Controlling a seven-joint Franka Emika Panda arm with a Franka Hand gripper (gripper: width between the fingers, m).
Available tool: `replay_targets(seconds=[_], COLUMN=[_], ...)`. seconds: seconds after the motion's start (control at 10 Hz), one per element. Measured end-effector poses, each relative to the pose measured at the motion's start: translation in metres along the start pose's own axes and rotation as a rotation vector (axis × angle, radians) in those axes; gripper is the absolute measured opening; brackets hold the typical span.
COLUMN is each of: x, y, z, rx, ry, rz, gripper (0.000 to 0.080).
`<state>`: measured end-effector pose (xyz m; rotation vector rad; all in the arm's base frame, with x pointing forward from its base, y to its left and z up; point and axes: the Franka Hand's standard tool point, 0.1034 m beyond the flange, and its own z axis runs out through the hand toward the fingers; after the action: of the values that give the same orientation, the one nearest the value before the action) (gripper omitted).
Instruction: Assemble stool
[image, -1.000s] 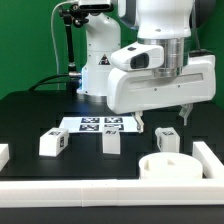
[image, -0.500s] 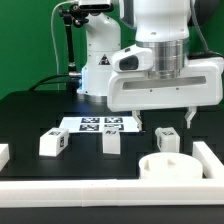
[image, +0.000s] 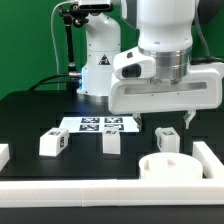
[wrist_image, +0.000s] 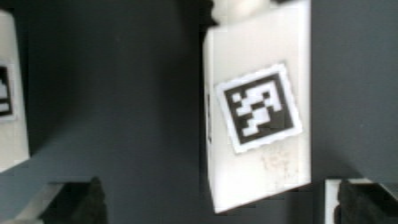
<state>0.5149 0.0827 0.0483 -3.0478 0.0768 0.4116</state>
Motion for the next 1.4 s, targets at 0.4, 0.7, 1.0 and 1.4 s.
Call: replay_targets(seconds=[0.4, 0.7, 1.0, 1.4], x=[-0.005, -0.013, -0.011, 0.001], y=[0.0, 0.001, -0.011, -0.013], z=[0.006, 0.01, 0.012, 0.019], rx=[-0.004, -0.002, -0.012, -0.007], ry=[-0.277, -0.458, -0.656, -0.68], rz=[-0.012, -0.021, -0.044, -0.056], gripper=[0.0649, 0.0649, 0.0649, 0.0649])
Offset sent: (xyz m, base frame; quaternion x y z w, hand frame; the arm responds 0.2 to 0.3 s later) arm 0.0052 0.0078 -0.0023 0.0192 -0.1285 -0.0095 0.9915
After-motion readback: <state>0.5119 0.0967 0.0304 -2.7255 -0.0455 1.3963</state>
